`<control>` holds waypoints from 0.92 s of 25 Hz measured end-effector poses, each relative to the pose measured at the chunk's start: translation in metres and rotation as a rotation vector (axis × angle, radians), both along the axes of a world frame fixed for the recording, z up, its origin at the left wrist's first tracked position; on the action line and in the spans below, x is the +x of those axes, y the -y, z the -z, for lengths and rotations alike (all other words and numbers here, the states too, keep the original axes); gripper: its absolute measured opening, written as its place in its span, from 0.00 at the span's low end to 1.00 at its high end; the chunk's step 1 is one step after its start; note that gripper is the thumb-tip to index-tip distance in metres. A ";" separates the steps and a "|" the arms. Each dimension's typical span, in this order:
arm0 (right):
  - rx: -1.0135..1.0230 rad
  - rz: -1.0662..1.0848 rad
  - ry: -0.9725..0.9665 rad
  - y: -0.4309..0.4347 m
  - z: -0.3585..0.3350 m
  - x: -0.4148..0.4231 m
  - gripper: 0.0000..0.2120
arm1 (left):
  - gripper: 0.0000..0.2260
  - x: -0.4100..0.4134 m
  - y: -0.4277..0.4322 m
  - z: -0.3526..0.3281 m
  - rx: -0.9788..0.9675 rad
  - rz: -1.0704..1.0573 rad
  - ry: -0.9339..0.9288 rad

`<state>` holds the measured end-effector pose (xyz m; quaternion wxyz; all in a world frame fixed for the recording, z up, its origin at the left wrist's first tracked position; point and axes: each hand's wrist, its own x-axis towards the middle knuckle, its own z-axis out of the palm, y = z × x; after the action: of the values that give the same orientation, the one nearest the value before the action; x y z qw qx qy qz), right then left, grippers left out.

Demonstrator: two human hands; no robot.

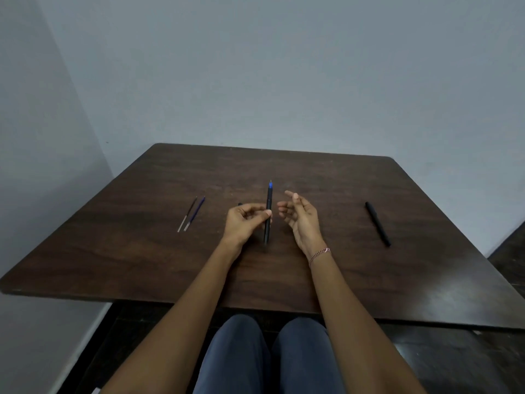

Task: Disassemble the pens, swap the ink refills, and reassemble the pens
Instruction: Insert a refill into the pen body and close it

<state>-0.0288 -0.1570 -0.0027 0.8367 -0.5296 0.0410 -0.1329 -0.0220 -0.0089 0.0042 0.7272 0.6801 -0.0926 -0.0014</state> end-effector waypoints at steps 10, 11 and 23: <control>-0.202 0.037 -0.046 -0.006 0.003 0.001 0.09 | 0.05 0.007 -0.032 0.009 -0.123 -0.150 -0.001; -0.229 0.045 -0.062 -0.007 0.003 0.003 0.09 | 0.04 0.008 -0.033 0.008 -0.157 -0.180 -0.014; -1.574 -0.215 -0.071 -0.053 -0.018 0.048 0.15 | 0.04 0.009 -0.032 0.007 -0.147 -0.242 -0.047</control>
<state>0.0196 -0.1039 0.0156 0.2232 -0.9703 -0.0896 -0.0243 -0.0128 0.0232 -0.0026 0.7719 0.6310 0.0072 0.0771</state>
